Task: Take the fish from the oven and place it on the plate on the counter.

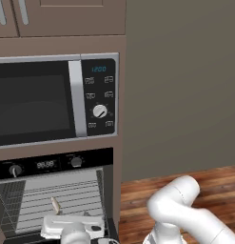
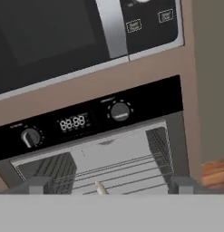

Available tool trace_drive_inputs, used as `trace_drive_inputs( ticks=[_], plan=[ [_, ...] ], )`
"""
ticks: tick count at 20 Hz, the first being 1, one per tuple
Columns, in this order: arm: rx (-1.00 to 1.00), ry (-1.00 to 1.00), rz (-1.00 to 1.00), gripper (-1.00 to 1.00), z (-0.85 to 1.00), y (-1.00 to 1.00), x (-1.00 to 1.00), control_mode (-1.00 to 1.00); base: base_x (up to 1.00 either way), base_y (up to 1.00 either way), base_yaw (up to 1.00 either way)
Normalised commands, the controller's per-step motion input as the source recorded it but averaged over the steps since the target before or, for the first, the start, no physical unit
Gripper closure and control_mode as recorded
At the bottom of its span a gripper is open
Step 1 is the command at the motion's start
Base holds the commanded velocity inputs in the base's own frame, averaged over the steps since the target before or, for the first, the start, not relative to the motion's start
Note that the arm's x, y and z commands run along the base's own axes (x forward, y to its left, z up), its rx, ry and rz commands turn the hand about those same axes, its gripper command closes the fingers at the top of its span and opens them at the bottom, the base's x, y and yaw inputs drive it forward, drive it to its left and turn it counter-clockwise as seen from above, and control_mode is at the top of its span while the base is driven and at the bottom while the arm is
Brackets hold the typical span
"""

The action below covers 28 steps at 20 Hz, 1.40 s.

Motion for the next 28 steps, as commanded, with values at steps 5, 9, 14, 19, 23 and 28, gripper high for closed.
trace_drive_inputs(
  ticks=[5, 9, 14, 19, 23, 28],
  plan=[
    [0.14, 0.39, -0.07, -1.00, -0.08, 0.04, 0.67, -1.00, 0.00, 0.00, 0.00],
    [0.00, 0.93, 0.00, -1.00, 0.01, 0.00, 0.62, -1.00, 0.00, 0.00, 0.00],
    [0.00, 0.76, 0.00, -1.00, -0.22, 0.00, 0.19, -1.00, 0.00, 0.00, 0.00],
    [-0.08, 0.09, -0.01, -1.00, -0.95, 0.00, -0.08, -1.00, 0.00, 0.00, 0.00],
    [-0.24, -0.02, 0.01, -1.00, -0.63, 0.13, 0.00, -1.00, 0.00, 0.00, 0.00],
    [-0.28, -0.11, 0.16, -1.00, 0.15, 0.43, -0.02, -1.00, 0.00, 0.00, 0.00]
  ],
)
